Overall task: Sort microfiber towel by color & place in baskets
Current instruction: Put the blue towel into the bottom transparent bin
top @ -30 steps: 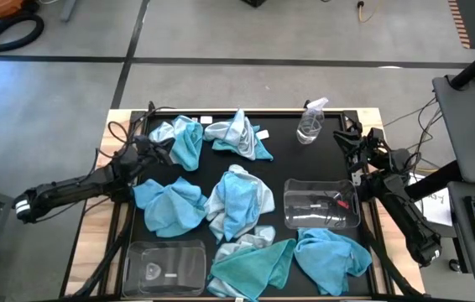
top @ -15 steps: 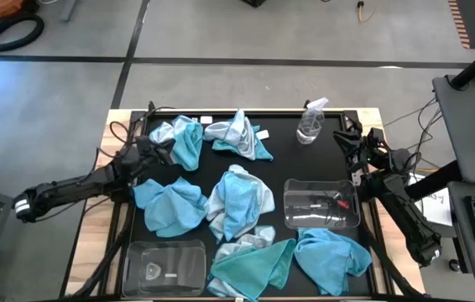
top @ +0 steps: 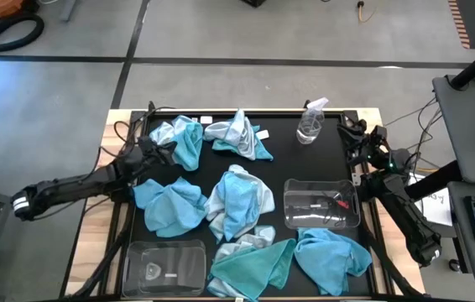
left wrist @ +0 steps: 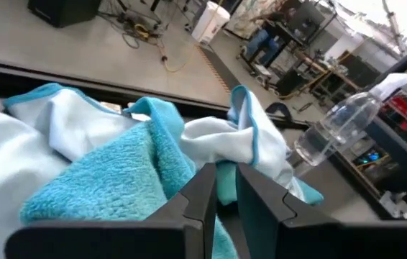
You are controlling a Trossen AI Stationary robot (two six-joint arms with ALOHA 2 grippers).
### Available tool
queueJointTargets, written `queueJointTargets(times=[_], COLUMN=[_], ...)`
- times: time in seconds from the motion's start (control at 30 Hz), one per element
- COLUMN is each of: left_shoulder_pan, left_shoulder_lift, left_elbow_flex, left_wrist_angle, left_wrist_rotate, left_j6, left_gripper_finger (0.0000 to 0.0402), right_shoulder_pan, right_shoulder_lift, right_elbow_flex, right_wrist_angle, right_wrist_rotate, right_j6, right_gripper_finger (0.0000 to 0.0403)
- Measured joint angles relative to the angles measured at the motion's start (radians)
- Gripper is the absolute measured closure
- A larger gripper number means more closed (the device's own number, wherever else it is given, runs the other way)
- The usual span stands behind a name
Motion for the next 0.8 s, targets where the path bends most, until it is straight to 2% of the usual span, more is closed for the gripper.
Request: queueJointTargets(times=[0.13, 0.27, 0.43, 0.5, 0.7, 0.8], left_shoulder_pan=[0.016, 0.034, 0.035, 0.035, 0.036, 0.035], left_shoulder_lift=[0.057, 0.121, 0.198, 0.226, 0.275, 0.286], left_elbow_flex=[0.000, 0.000, 0.000, 0.000, 0.000, 0.002], left_wrist_angle=[0.055, 0.241, 0.593, 0.679, 0.715, 0.715], left_wrist_rotate=[-0.064, -0.078, 0.036, 0.052, -0.049, -0.049], left_j6=[0.001, 0.096, 0.308, 0.356, 0.429, 0.445], left_gripper_finger=[0.0364, 0.0364, 0.0364, 0.0364, 0.0364, 0.0364], right_shoulder_pan=[0.000, 0.000, 0.000, 0.000, 0.000, 0.000], right_shoulder_lift=[0.001, 0.001, 0.001, 0.001, 0.002, 0.002], right_elbow_flex=[0.000, 0.000, 0.000, 0.000, 0.000, 0.000], right_wrist_angle=[0.000, -0.001, -0.014, -0.035, -0.097, -0.112], right_wrist_rotate=[0.041, 0.041, 0.042, 0.042, 0.064, 0.125], right_j6=[0.004, 0.011, 0.002, -0.022, -0.135, -0.074], right_gripper_finger=[0.0335, 0.0335, 0.0335, 0.0335, 0.0335, 0.0335])
